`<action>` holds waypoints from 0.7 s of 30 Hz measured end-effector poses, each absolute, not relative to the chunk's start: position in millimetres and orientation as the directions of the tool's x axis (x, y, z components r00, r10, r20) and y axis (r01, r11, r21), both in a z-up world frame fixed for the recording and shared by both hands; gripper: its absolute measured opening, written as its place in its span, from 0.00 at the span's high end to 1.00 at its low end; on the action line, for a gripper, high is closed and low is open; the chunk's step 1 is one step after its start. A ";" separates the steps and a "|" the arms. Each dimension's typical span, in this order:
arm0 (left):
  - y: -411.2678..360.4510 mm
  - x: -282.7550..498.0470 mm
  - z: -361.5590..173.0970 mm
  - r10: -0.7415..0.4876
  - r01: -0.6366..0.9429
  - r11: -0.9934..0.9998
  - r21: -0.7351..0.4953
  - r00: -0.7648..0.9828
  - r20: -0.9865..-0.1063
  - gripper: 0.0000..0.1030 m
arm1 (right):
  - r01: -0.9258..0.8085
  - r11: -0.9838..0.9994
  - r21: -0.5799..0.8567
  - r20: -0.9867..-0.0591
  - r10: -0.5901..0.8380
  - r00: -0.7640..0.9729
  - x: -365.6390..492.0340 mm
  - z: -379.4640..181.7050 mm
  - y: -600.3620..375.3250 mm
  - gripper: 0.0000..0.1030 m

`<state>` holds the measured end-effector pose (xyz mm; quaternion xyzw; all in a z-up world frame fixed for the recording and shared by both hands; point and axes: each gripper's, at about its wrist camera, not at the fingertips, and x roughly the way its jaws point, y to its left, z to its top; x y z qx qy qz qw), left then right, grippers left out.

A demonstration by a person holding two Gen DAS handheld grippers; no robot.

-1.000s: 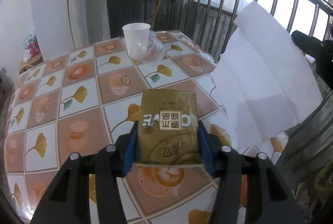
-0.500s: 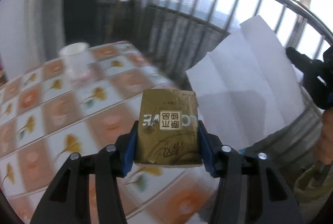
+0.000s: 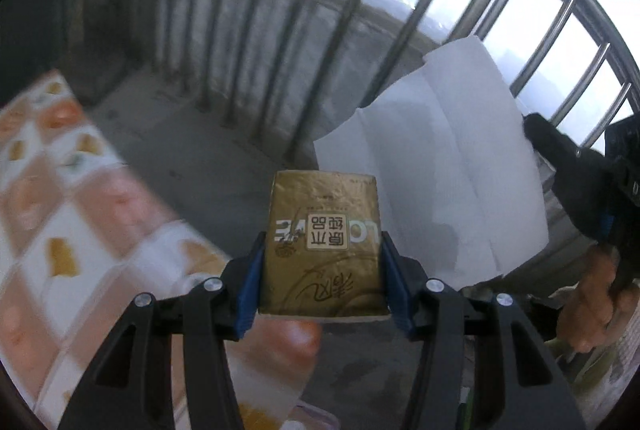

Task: Collect trash
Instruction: 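Carry pack and tissue to the blue wastebasket and release both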

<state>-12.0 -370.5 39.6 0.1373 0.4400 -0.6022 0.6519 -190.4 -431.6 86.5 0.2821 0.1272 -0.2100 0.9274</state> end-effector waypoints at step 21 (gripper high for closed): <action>-550.2 -2.9 -121.8 -0.314 0.866 0.368 -0.339 -0.227 -0.922 0.50 | 0.715 0.545 0.438 -0.589 -0.428 0.686 -211.8 -13.2 -557.5 1.00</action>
